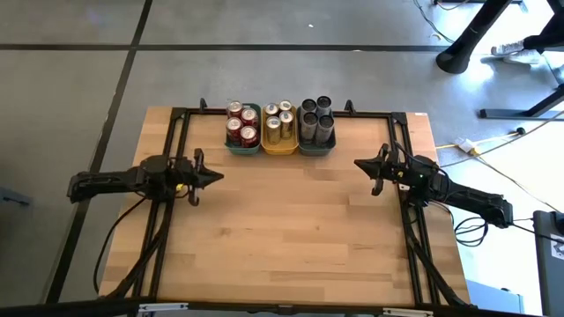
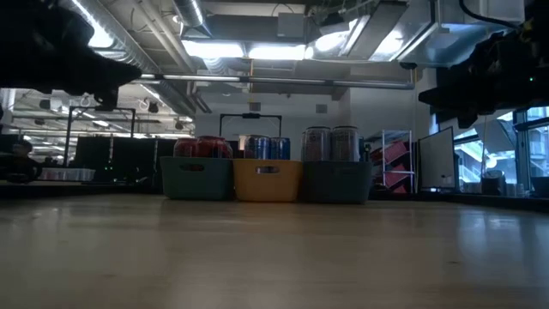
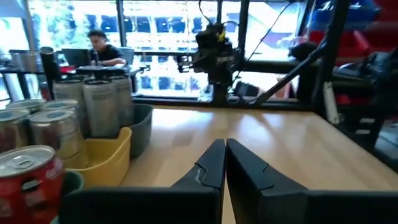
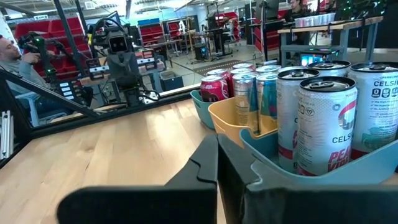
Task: Sort soda cans
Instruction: Return to Home Position
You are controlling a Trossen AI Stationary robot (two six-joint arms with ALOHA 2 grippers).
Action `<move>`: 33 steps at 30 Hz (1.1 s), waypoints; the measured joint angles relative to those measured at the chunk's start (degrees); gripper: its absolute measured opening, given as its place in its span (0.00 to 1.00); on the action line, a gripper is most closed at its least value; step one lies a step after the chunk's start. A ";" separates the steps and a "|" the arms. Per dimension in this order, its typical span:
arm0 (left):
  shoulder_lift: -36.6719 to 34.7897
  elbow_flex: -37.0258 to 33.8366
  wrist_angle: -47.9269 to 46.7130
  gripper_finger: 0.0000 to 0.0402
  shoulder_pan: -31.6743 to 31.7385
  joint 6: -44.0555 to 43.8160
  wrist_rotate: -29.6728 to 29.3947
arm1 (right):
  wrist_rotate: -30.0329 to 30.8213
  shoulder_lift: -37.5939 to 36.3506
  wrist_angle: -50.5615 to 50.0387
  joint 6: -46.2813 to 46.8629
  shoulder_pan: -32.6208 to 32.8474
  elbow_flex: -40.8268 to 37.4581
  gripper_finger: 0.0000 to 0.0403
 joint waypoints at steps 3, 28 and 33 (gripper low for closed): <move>1.71 0.00 -0.01 0.01 0.54 0.85 -0.47 | 0.04 0.00 0.00 0.00 0.00 0.00 0.00; 2.76 -0.02 -0.10 0.01 0.50 0.34 -0.61 | -0.02 -0.02 0.00 0.02 0.00 0.00 0.00; 2.76 -0.02 -0.10 0.01 0.50 0.34 -0.63 | -0.02 -0.01 0.00 0.02 0.00 0.00 0.00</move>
